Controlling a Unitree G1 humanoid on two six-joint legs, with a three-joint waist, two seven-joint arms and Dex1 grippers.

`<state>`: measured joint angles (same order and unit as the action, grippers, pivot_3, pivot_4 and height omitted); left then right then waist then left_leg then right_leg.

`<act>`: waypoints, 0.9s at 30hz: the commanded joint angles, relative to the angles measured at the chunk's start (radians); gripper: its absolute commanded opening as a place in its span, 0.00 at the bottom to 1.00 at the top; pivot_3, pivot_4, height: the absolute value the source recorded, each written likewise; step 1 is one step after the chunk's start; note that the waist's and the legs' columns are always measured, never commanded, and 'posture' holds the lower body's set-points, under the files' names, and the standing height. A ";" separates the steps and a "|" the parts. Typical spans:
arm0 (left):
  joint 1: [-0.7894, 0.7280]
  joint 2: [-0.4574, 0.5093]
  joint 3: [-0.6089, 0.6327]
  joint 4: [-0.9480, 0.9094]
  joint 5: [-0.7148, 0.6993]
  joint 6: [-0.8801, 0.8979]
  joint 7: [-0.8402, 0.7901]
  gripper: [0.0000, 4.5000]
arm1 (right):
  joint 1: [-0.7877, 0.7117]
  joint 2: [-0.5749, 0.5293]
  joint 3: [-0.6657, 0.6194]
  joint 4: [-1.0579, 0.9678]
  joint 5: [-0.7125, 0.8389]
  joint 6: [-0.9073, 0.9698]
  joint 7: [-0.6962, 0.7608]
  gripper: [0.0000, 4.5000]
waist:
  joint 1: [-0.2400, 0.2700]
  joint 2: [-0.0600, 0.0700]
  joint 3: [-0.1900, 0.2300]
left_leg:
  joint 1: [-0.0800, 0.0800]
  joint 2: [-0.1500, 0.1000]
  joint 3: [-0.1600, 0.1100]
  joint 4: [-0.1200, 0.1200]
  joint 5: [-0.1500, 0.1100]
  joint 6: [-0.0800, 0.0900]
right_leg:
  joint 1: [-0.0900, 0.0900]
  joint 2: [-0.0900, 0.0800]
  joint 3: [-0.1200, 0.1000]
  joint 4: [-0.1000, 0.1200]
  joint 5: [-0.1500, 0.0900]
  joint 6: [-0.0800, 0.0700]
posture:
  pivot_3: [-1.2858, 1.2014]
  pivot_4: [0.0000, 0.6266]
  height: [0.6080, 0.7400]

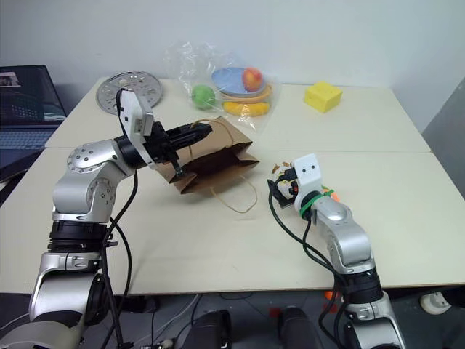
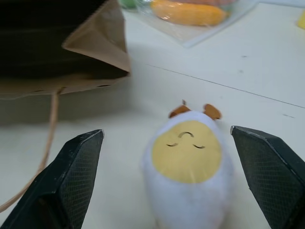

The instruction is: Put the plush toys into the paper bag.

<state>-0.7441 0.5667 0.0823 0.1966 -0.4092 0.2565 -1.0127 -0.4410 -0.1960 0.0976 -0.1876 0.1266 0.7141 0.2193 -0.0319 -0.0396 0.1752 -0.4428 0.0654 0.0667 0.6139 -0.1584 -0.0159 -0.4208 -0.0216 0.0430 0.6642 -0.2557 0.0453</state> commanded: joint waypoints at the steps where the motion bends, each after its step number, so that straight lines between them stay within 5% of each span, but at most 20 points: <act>1: -0.014 0.020 0.017 -0.042 -0.006 0.000 0.002 0.00 | 0.007 0.003 0.003 -0.022 -0.018 0.007 -0.015 0.99 | 0.000 0.000 0.000 | 0.000 0.000 0.000 0.000 0.000 0.000 | 0.000 0.000 0.000 0.000 0.000 0.000 | 0.52 0.24 1.00; 9: -0.007 0.031 0.021 -0.052 -0.011 0.006 0.007 0.00 | 0.012 -0.015 0.020 0.040 -0.051 -0.006 0.003 0.96 | 0.000 0.000 0.000 | 0.000 0.000 0.000 0.000 0.000 0.000 | 0.000 0.000 0.000 -0.001 0.000 0.000 | 0.52 0.24 1.00; 11: -0.006 0.032 0.021 -0.054 -0.010 0.006 0.008 0.00 | 0.008 -0.023 0.020 0.061 -0.054 -0.012 0.010 0.86 | 0.000 0.000 0.000 | 0.000 0.000 0.000 0.000 0.000 0.000 | 0.000 0.000 0.000 -0.001 0.000 0.000 | 0.52 0.24 1.00; 22: -0.005 0.035 0.028 -0.063 -0.016 0.017 0.015 0.00 | -0.009 -0.054 -0.011 0.077 -0.042 -0.086 0.055 0.01 | 0.000 0.000 0.000 | 0.000 0.000 0.000 0.000 0.000 0.000 | 0.000 0.000 0.000 -0.001 0.000 0.000 | 0.52 0.24 1.00; 27: -0.016 0.035 0.030 -0.065 -0.033 0.036 0.013 0.00 | -0.038 -0.148 0.030 -0.053 0.064 0.015 0.265 0.01 | 0.000 0.000 0.000 | 0.000 0.000 0.000 0.000 0.000 0.000 | 0.000 0.000 0.000 -0.001 0.000 0.000 | 0.52 0.24 1.00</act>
<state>-0.7393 0.5899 0.0875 0.1665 -0.4263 0.2983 -0.9964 -0.4547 -0.3229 0.1154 -0.1685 0.1603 0.7055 0.4272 -0.0315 -0.0396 0.1752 -0.4433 0.0653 0.0666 0.6141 -0.1584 -0.0159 -0.4205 -0.0216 0.0429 0.6633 -0.2558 0.0456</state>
